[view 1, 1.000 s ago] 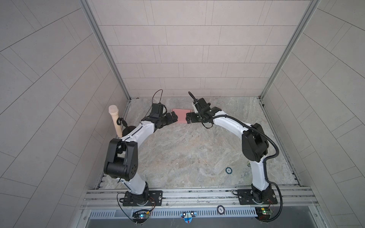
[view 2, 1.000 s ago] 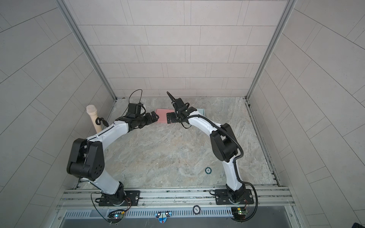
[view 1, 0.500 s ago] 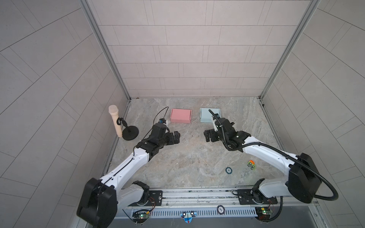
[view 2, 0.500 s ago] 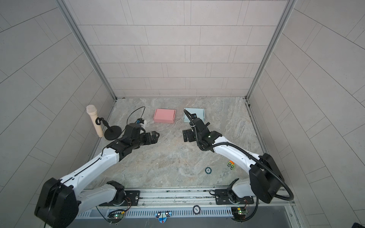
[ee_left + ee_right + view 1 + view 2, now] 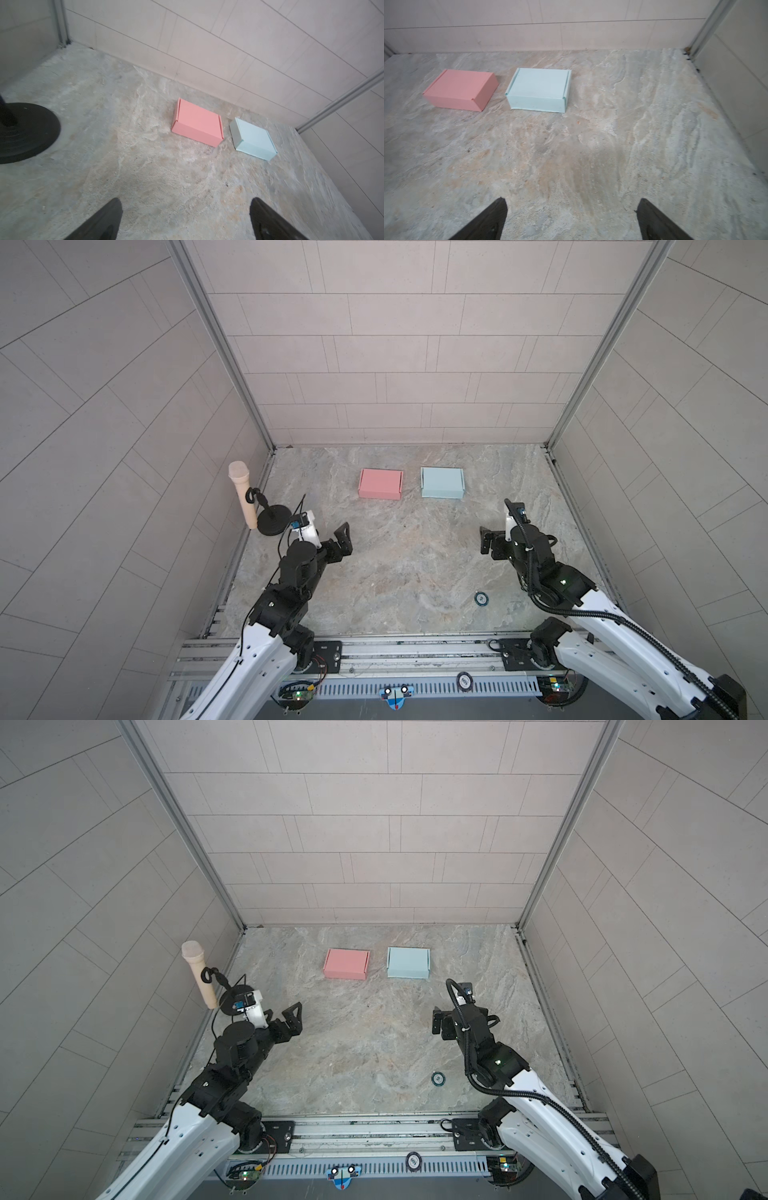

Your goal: Fold the paper box

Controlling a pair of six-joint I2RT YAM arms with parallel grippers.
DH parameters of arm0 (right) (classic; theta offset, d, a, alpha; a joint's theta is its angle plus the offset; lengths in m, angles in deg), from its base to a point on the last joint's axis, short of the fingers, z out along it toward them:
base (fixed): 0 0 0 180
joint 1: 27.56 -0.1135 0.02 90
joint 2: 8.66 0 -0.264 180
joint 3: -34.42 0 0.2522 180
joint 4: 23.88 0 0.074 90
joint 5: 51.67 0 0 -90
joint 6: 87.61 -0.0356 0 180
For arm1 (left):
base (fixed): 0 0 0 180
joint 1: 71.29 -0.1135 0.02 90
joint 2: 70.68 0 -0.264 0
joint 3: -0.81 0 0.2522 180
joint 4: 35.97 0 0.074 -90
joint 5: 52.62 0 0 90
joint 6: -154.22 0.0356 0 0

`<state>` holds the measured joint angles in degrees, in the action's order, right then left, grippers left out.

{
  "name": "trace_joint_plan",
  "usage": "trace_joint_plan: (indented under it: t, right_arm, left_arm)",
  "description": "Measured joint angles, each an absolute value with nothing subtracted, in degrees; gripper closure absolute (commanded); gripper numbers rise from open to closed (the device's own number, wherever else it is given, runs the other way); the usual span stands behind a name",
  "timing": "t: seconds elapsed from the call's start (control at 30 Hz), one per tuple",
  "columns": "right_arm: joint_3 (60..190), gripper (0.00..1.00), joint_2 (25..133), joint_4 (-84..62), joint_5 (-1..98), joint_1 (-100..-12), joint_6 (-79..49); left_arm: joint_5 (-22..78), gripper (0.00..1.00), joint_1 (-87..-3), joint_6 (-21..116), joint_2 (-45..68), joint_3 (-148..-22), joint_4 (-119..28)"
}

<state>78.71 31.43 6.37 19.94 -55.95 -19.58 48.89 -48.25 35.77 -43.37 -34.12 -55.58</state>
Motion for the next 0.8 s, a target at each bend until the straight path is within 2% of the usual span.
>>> trace_joint_plan:
  t: [0.23,0.4,0.6,0.8]
  right_arm:
    - [72.72,0.01,21.18,7.64,1.43,-53.37,-22.07]
    - [68.0,0.01,18.65,5.3,-4.45,-48.84,-20.89]
    - [61.85,0.01,22.08,-6.87,-0.74,-40.54,-16.5]
    - [62.2,0.01,37.92,-19.55,8.2,-31.86,-13.24]
  left_arm:
    - [62.9,0.0,-48.29,40.58,-36.42,-34.3,-55.36]
    - [68.52,0.0,-51.13,47.03,-30.28,-34.36,-50.75]
    - [68.56,0.0,-60.33,50.22,-20.48,-34.04,-38.36]
    - [67.6,0.0,-63.31,52.38,-8.03,-33.95,-26.86]
